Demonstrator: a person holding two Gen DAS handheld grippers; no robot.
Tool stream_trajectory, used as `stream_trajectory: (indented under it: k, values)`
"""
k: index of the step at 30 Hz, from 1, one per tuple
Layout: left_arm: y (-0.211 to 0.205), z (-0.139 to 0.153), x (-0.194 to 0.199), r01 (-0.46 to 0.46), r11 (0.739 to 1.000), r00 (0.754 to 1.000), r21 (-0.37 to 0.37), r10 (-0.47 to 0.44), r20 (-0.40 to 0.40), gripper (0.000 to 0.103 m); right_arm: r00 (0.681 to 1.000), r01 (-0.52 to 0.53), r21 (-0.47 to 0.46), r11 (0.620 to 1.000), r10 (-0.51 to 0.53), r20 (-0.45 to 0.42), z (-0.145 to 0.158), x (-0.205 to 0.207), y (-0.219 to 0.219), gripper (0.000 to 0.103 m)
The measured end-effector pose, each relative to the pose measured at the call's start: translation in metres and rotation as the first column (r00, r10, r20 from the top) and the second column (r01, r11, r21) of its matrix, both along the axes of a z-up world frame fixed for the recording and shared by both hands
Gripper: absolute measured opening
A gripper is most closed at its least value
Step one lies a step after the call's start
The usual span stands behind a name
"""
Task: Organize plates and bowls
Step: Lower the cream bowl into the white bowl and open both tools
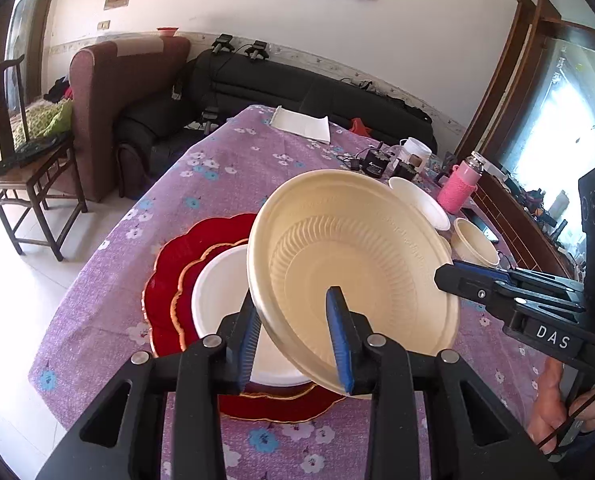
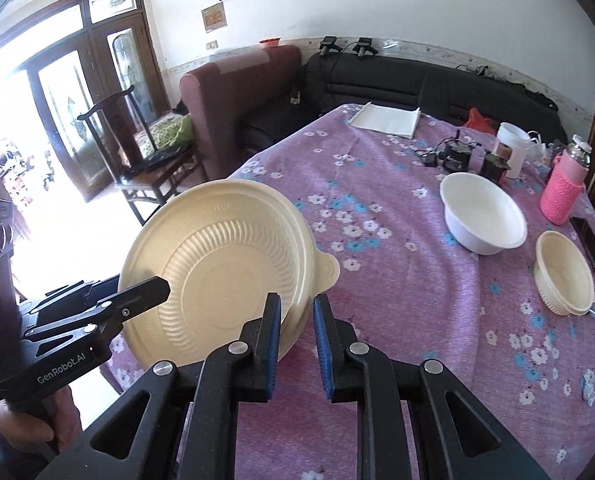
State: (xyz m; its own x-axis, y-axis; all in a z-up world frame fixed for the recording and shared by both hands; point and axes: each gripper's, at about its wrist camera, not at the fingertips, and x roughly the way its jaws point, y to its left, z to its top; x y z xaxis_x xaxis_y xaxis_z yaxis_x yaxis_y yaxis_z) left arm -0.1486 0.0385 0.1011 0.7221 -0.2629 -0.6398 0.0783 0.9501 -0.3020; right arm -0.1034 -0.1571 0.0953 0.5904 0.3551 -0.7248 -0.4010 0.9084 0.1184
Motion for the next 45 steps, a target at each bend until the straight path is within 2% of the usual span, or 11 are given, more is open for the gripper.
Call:
stream_trajectory:
  k: [7,19,37,41,45]
  values:
    - [0.027,-0.01,0.008,-0.076,0.997,0.997,-0.025,0.076,-0.026,0.031,0.997,-0.046,0.029,0.999,0.048,-0.068,-0.018,0.015,0.028,0.019]
    - [0.034,-0.028,0.02,-0.092,0.996,0.993,-0.016,0.091,-0.073,0.031,0.985,-0.054,0.047,0.997,0.06,-0.161,-0.038,0.029,0.035,0.019]
    - [0.04,-0.033,0.024,-0.123,0.992,0.989,-0.018,0.121,-0.083,0.031,0.986,-0.053,0.043,0.998,0.059,-0.157,-0.042,0.034,0.038,0.019]
    - [0.042,-0.031,0.023,-0.129,0.992,0.989,-0.012,0.127,-0.076,0.031,0.987,-0.059,0.027,0.998,0.062,-0.147,-0.039,0.03,0.04,0.031]
    - [0.044,-0.028,0.02,-0.141,0.99,0.988,-0.008,0.14,-0.065,0.031,0.99,-0.063,0.031,0.998,0.066,-0.128,-0.035,0.027,0.038,0.037]
